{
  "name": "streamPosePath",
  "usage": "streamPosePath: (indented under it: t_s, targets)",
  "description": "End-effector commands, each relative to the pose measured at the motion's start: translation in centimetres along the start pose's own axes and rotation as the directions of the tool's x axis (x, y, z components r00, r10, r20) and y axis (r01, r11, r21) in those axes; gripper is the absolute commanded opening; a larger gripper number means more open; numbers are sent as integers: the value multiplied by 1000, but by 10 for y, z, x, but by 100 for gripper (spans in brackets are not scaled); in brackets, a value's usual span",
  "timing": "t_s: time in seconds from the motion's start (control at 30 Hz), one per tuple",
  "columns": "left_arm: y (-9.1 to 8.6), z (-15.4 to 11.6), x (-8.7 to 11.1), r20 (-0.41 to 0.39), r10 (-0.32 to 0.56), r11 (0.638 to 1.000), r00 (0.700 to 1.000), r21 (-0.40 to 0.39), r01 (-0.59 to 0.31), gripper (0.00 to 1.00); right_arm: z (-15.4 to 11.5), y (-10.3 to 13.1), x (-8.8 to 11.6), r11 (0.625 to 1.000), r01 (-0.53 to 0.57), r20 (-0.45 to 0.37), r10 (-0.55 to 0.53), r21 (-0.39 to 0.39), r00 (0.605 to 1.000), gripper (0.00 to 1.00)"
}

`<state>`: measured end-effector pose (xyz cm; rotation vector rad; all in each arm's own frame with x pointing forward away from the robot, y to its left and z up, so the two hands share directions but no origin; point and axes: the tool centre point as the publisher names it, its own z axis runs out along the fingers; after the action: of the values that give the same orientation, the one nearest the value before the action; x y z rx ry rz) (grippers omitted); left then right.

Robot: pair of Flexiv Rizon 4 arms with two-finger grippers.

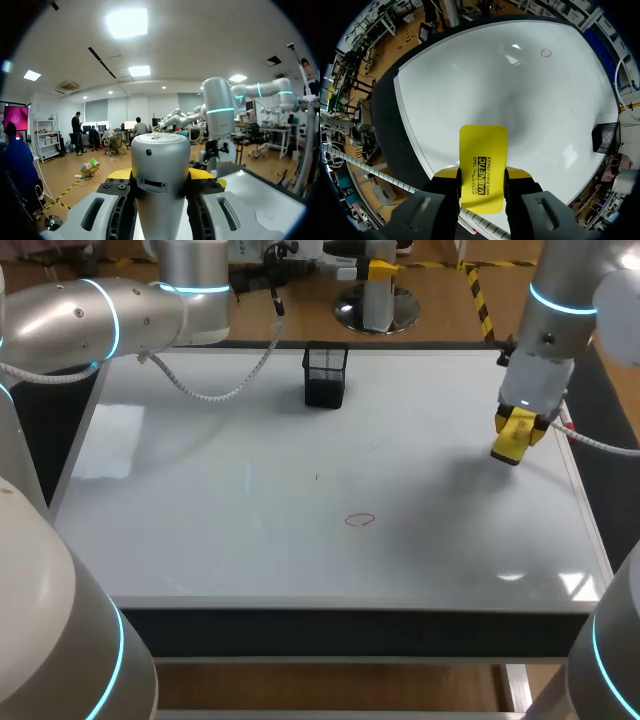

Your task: Pick up the inspection probe, press it on each red-marked spot on the whiteboard one by one, put down the probe, pick up the eraser, and wipe off all the red marks.

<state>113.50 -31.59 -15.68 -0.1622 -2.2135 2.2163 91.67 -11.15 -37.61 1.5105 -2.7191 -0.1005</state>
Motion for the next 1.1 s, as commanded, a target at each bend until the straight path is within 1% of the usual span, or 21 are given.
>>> streamPosePath:
  t_s: [0.03,0.67,0.83,1.0,1.1]
  targets:
    - [-1,0,-1,-3,-2,1000,1000,-2,2,0,-1,1,2,1000,3,1,-3,3,1000,0]
    - [-1,0,-1,-3,-2,1000,1000,-2,2,0,-1,1,2,1000,3,1,-3,3,1000,0]
    - [-9,11,15,-22,12,1000,1000,-21,-13,0,-1,1,2,1000,3,1,-3,3,1000,0]
    - [-13,23,38,-46,22,999,999,-23,-23,0,-1,1,2,1000,3,1,-3,3,1000,0]
    - [-16,28,54,-75,29,999,997,-14,-30,0,-1,1,2,1000,3,1,-3,3,1000,0]
